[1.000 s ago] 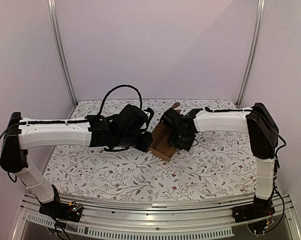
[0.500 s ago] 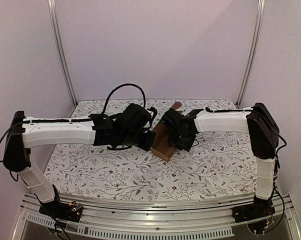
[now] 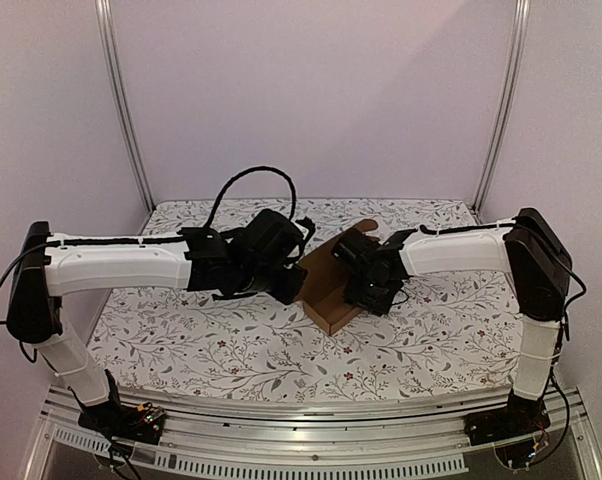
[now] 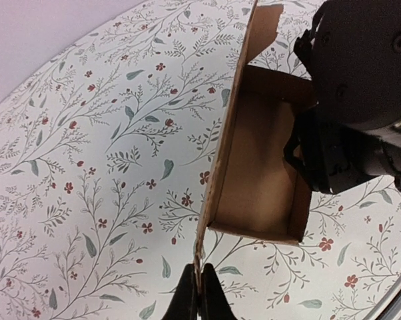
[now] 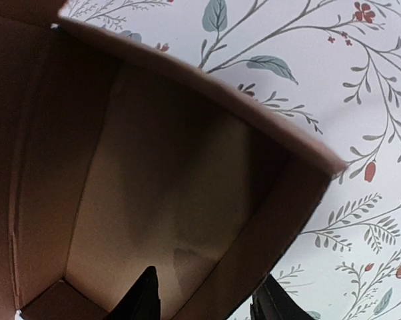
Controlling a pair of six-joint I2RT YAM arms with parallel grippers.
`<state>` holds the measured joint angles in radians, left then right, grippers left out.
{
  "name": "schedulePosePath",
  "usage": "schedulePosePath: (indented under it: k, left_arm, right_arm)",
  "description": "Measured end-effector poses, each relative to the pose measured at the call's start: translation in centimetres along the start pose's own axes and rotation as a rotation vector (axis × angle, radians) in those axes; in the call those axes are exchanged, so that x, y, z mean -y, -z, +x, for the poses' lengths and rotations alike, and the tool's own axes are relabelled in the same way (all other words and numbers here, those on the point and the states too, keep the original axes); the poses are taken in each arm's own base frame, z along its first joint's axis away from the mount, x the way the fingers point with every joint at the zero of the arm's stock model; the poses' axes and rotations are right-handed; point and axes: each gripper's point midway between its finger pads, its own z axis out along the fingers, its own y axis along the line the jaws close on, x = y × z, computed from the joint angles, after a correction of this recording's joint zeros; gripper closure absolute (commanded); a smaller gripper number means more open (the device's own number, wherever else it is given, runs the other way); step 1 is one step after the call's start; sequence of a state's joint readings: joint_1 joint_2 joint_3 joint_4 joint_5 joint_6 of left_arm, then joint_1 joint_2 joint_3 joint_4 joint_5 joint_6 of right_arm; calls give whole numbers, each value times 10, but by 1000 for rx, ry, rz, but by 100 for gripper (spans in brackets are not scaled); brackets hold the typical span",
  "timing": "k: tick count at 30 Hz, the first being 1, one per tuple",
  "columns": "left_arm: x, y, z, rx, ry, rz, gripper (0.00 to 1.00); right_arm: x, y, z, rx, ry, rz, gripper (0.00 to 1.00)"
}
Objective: Fold the paper box
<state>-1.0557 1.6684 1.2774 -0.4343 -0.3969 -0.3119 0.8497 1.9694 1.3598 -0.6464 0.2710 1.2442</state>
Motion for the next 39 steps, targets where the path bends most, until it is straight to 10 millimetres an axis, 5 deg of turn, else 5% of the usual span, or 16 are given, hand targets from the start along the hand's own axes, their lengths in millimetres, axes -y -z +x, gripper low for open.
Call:
schedulePosePath:
  k: [12, 25, 39]
  left_arm:
    - [-11, 14, -6, 14, -191, -34, 100]
    - [-13, 20, 4, -20, -300, 38, 100]
    - [-26, 38, 11, -32, -272, 191, 100]
  right_arm:
    - [7, 44, -9, 56, 221, -134, 20]
    - [5, 120, -34, 231, 678, -270, 17]
    - [11, 144, -59, 228, 924, -483, 19]
